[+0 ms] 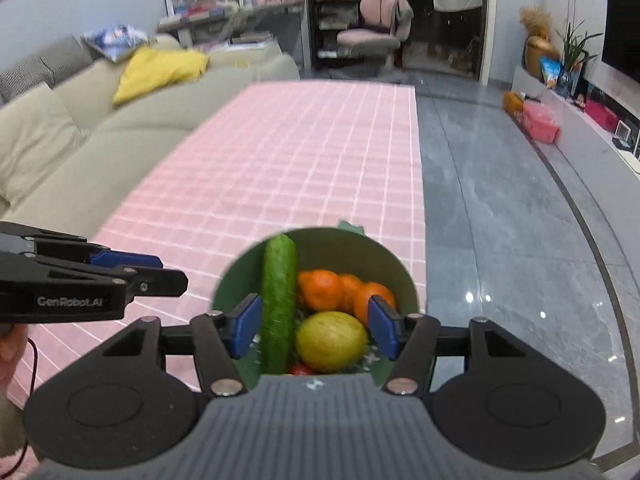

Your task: Organize fruits

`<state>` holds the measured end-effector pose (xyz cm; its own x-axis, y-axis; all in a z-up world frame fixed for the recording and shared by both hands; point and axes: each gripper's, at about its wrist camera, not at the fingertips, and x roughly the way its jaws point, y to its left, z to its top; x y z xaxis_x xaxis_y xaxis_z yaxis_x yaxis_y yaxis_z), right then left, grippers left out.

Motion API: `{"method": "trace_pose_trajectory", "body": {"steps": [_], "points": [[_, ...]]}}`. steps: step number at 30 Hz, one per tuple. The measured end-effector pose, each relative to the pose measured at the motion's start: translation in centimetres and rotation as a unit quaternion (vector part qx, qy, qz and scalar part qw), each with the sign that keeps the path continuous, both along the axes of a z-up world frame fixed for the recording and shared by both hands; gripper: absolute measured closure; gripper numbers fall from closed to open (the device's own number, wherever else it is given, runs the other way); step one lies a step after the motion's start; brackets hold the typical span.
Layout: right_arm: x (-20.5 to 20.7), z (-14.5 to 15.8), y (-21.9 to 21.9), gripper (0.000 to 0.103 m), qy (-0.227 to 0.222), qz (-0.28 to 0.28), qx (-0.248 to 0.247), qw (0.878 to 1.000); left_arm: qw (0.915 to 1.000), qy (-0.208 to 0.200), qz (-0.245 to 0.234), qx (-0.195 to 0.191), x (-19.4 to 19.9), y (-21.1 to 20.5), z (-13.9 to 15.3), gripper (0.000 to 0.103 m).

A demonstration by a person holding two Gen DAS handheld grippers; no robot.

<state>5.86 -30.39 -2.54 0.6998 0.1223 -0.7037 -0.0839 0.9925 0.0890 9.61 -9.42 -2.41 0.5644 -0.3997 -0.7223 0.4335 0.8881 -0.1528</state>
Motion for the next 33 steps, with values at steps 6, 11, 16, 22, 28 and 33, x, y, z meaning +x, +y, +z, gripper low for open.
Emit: {"method": "trace_pose_trajectory", "body": {"steps": [6, 11, 16, 22, 28, 33], "points": [[-3.4, 0.5, 2.6, 0.046, -0.033, -0.006, -0.001, 0.999, 0.9966, -0.056, 0.040, 0.046, -3.3, 1.5, 0.9, 0.060], [-5.7, -0.1, 4.4, 0.037, -0.035, -0.023, 0.000, 0.999, 0.9914, -0.070, 0.088, 0.066, -5.6, 2.6, 0.9, 0.048], [-7.2, -0.7, 5.9, 0.032, -0.032, -0.015, -0.022, 0.999, 0.9881, -0.074, 0.101, 0.088, -6.8, 2.7, 0.2, 0.031], [-7.7, -1.3, 6.1, 0.024, -0.028, -0.016, -0.037, 0.999, 0.9879, -0.055, 0.094, 0.111, -6.9, 2.6, -1.4, 0.029], [-7.6, -2.0, 5.8, 0.020, -0.017, -0.034, -0.034, 0.999, 0.9893, -0.035, 0.090, 0.109, -7.6, 2.6, -1.9, 0.029], [-7.5, -2.4, 5.4, 0.019, -0.006, -0.043, -0.031, 0.999, 0.9898, -0.033, 0.095, 0.101, -7.8, 3.1, -1.7, 0.029]]}}
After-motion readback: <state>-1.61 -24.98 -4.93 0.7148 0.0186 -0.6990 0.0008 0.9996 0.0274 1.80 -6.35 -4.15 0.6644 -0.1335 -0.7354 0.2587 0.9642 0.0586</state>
